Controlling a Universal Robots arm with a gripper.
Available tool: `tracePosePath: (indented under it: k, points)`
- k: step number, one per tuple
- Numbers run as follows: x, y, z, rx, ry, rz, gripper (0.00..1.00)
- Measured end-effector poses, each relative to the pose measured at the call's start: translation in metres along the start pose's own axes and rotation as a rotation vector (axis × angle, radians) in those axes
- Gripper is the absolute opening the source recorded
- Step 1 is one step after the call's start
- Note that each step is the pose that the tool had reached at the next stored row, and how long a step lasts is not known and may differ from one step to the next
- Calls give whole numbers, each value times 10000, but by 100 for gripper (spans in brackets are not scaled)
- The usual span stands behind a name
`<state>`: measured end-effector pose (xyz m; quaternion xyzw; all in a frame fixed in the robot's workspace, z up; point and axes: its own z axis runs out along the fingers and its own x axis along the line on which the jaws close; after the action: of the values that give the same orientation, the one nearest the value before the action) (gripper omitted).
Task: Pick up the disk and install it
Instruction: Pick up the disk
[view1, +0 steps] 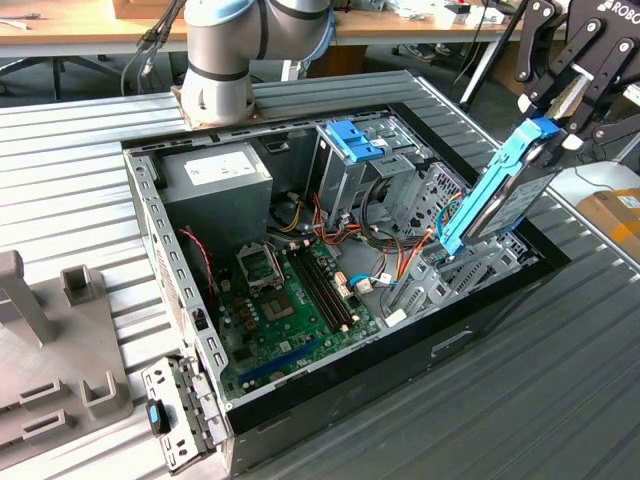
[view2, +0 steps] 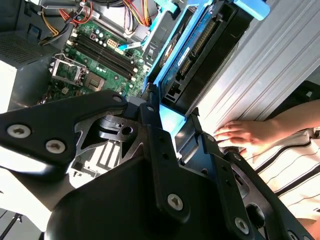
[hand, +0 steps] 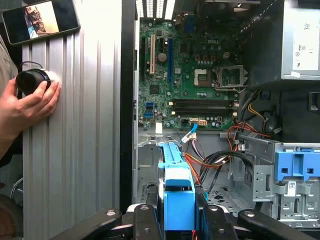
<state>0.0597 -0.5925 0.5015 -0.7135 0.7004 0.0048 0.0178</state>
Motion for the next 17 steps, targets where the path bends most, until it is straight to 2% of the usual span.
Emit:
tracePosePath:
  k: [1, 2, 3, 5, 9, 13, 17]
  points:
    - [2, -79, 7, 0, 0, 0, 36]
    - [3, -117, 10, 0, 1, 0, 36]
    - [7, -126, 15, 0, -2, -1, 36]
    - [30, -124, 57, 0, 1, 0, 36]
    - [31, -120, 73, 1, -3, -1, 36]
    - [31, -105, 145, 2, -1, -1, 36]
    - [26, -105, 158, 2, 1, -1, 36]
